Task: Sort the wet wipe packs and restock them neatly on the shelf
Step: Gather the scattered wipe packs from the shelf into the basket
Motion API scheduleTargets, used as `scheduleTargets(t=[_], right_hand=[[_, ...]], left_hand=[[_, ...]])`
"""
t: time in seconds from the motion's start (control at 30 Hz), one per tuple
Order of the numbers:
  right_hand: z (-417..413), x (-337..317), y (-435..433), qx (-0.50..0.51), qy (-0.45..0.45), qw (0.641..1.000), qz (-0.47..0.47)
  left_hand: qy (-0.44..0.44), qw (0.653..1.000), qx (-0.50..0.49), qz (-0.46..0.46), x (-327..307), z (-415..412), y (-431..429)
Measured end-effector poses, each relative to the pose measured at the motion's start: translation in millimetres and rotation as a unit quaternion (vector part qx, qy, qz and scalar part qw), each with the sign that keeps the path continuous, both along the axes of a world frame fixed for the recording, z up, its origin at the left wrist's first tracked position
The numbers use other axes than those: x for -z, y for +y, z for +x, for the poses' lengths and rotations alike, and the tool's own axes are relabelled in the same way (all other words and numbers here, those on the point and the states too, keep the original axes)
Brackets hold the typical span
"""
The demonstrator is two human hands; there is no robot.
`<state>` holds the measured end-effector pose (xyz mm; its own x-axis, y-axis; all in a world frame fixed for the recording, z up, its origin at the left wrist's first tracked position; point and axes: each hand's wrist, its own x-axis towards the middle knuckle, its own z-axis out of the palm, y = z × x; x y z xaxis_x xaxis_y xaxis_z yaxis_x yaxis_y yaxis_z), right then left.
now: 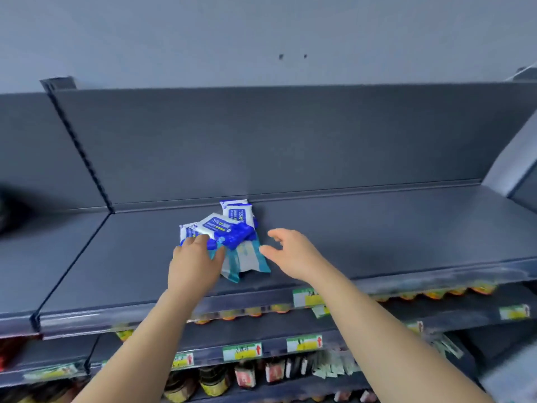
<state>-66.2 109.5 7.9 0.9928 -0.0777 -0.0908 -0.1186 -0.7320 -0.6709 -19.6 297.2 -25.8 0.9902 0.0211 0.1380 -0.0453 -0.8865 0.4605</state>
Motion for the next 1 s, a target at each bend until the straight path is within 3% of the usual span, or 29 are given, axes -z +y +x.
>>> scheduleTargets(t=[0.23,0.37,0.53,0.67,0.73,1.0], right_hand=[[98,25,19,-0.032,0.014,0.999,0.028],[138,40,26,-0.065,0.023,0.997,0.019],[173,47,16,-0.121,0.066,0.99,0.031],[197,43,-18,-0.078,0.055,0.993,0.067],[203,41,-29,-0.074,0.08,0.992,0.059],[213,44,4,-0.069,0.055,0.99,0.113]], left_hand=[[0.123,0.982,-0.136,-0.046,11,66,13],[0.119,0.969,-0.178,-0.122,14,93,16],[0.122,0.949,-0.156,-0.243,11,109,14],[0.102,0.93,-0.154,-0.317,5,106,15],[0.132,0.916,-0.136,-0.353,2,101,16],[0.206,0.961,-0.101,-0.157,-1,77,-6]])
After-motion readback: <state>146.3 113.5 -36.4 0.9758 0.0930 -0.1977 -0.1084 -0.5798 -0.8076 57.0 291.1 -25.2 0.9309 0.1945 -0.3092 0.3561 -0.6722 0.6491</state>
